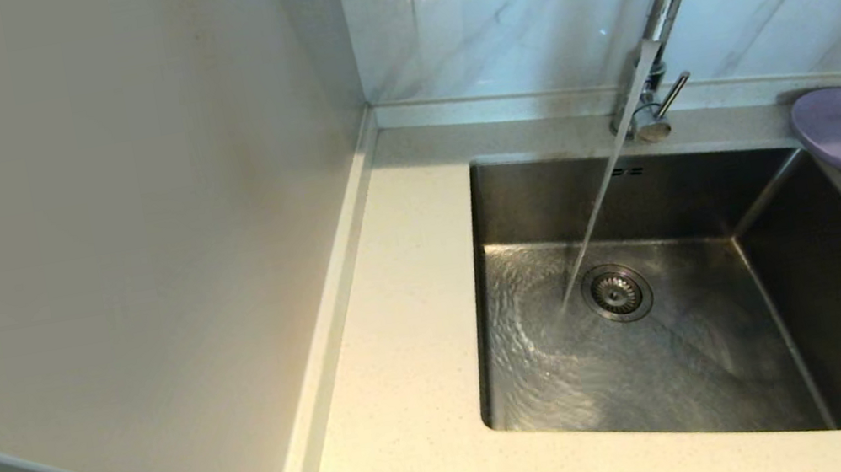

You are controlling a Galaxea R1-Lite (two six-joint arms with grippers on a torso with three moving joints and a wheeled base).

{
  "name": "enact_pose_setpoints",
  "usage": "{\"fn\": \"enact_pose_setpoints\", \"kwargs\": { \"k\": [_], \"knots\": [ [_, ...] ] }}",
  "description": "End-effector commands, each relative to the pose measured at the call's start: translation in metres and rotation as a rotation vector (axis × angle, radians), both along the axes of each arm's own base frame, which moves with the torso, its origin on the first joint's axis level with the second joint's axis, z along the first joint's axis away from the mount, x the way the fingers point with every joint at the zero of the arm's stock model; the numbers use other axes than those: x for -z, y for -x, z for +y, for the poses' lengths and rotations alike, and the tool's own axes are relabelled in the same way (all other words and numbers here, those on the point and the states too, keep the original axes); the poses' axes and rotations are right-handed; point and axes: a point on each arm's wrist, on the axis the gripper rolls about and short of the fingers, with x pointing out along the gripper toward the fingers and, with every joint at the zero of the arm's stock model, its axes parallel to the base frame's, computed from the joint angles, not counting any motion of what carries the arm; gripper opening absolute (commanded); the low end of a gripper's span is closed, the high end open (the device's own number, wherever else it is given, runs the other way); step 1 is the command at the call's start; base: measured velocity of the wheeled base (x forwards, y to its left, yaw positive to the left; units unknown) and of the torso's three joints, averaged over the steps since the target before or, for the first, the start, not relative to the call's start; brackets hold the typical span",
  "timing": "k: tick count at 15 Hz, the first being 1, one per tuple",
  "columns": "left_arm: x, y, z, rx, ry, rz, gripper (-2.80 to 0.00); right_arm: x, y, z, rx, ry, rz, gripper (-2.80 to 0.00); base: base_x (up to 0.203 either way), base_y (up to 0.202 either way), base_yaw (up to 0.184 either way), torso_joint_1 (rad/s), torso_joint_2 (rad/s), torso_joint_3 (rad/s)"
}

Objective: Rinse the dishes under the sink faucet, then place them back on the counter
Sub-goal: Pick up the bowl

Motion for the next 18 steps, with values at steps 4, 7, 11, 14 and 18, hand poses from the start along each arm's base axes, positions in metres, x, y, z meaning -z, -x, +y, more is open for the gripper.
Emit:
{"fn": "enact_pose_setpoints", "kwargs": {
  "k": [4,7,11,14,18],
  "knots": [
    [0.000,0.000,0.000,0.000,0.000,0.000,-2.80,-0.041,0.005,0.016,-0.258,-0.051,-0.058,-2.80,0.000,0.000,0.000,0.000,0.00,0.000],
    [0.000,0.000,0.000,0.000,0.000,0.000,-2.80,-0.057,-0.019,0.031,-0.343,-0.071,-0.069,-2.80,0.000,0.000,0.000,0.000,0.00,0.000],
    [0.000,0.000,0.000,0.000,0.000,0.000,-2.80,-0.065,-0.044,0.064,-0.196,-0.037,-0.035,-2.80,0.000,0.000,0.000,0.000,0.00,0.000],
    [0.000,0.000,0.000,0.000,0.000,0.000,-2.80,-0.057,-0.050,0.106,-0.033,0.160,-0.054,-2.80,0.000,0.000,0.000,0.000,0.00,0.000],
    [0.000,0.000,0.000,0.000,0.000,0.000,-2.80,-0.052,-0.045,0.145,0.005,0.303,-0.080,-2.80,0.000,0.000,0.000,0.000,0.00,0.000]
  ]
}}
